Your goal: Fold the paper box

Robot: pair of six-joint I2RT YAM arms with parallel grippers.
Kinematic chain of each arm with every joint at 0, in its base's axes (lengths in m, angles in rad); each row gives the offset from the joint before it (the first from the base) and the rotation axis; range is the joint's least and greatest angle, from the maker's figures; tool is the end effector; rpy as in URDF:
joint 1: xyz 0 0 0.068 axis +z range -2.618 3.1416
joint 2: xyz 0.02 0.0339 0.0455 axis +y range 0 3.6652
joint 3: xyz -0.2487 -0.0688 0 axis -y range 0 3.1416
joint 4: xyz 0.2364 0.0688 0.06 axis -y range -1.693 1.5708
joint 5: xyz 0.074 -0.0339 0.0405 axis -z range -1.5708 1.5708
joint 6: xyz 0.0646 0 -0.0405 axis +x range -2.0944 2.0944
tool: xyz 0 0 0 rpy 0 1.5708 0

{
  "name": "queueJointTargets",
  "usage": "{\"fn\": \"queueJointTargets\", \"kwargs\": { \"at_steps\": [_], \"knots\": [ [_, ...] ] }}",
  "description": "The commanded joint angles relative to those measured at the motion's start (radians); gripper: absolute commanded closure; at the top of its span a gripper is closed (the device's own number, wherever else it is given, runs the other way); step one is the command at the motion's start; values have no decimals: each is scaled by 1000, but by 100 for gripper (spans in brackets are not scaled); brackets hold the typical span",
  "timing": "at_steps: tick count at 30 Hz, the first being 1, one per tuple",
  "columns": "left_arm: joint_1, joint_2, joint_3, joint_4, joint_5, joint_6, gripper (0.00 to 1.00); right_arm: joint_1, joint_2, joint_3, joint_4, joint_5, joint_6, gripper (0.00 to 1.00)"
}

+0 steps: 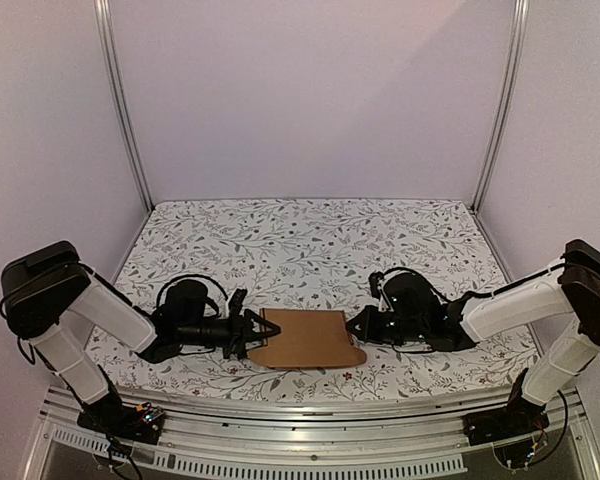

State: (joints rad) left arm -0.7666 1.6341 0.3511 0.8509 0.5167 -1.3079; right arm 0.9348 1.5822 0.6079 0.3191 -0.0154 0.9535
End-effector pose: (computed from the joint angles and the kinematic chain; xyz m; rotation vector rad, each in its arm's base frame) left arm 0.1785 -0.2162 0.0975 -0.2542 2.4574 -1.6698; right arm 0.1864 0.2541 0.1159 0.0135 2.4377 0.9839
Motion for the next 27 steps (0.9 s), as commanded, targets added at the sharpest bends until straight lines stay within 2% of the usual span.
{"fn": "queueJointTargets", "kwargs": {
  "at_steps": [1,4,8,12,19,27],
  "knots": [
    [10,2,15,87,31,-9,63,-4,-44,-23,-72,10,-55,88],
    [13,-26,30,40,25,9,64,-5,-112,-23,-77,10,-108,77],
    [21,-69,49,-43,1,33,63,-4,-216,-8,-88,-11,-206,69],
    [31,-97,60,-42,5,21,62,-4,-292,43,-145,-60,-305,60],
    [99,-218,55,-133,38,56,63,-3,-394,137,-307,-121,-464,59],
    [176,-445,104,-436,68,112,62,23,-459,259,-572,-135,-733,51]
  ]
}}
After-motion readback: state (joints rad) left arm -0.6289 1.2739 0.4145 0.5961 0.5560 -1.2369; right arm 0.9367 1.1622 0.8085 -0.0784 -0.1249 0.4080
